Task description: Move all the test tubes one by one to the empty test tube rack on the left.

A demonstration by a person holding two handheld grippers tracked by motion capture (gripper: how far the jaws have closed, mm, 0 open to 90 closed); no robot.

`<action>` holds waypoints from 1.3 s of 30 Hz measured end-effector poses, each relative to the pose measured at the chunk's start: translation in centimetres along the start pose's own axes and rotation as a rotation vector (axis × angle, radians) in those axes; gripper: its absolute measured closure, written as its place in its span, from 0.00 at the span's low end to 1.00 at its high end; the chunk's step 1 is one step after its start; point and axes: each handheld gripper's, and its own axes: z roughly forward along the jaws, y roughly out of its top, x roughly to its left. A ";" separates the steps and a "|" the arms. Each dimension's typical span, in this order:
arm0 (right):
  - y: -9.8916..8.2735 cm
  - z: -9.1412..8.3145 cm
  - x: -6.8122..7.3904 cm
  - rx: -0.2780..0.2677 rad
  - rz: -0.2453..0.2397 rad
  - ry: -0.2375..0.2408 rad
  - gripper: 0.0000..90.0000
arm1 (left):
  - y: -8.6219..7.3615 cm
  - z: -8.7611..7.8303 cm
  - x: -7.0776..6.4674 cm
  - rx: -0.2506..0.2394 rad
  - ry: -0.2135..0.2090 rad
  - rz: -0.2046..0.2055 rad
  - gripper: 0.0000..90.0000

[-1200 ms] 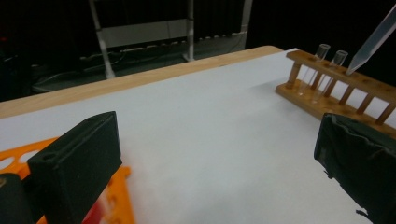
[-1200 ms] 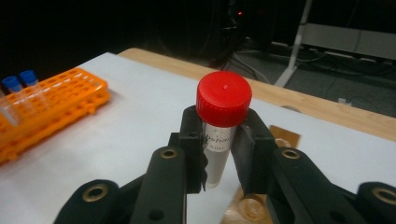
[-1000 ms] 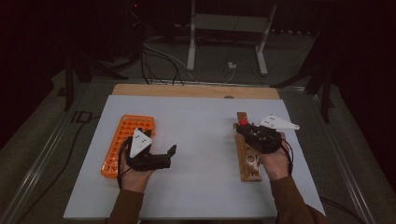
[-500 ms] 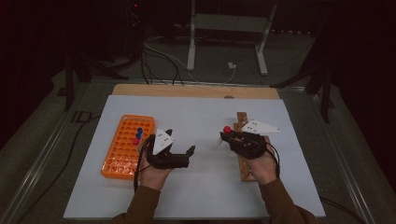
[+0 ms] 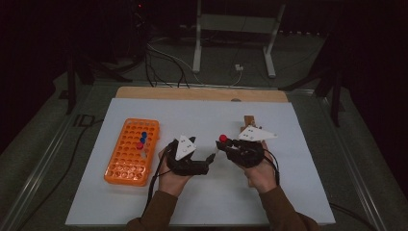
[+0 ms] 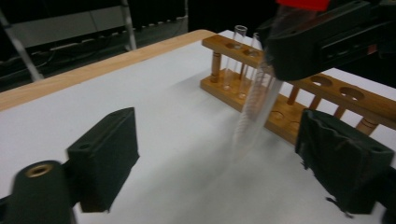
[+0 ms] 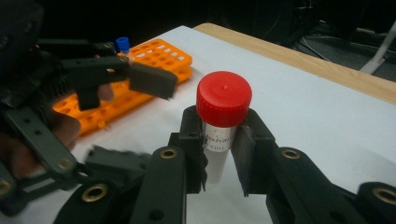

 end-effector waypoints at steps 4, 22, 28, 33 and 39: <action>0.0 0.3 0.3 0.005 -0.001 0.013 0.84 | 0.0 0.4 -0.5 0.017 0.000 0.024 0.19; -0.1 0.8 0.8 0.015 -0.007 0.040 0.84 | 0.0 0.6 -0.9 0.008 -0.056 0.045 0.73; -0.1 0.8 0.8 0.015 -0.007 0.041 0.84 | 0.0 0.6 -1.0 0.004 -0.068 0.048 0.80; -0.1 0.8 0.8 0.020 -0.007 0.043 0.84 | 0.0 0.6 -1.2 0.002 -0.071 0.060 0.83; -0.2 0.7 0.7 0.017 -0.008 0.041 0.77 | 0.0 0.6 -1.2 0.001 -0.069 0.054 0.84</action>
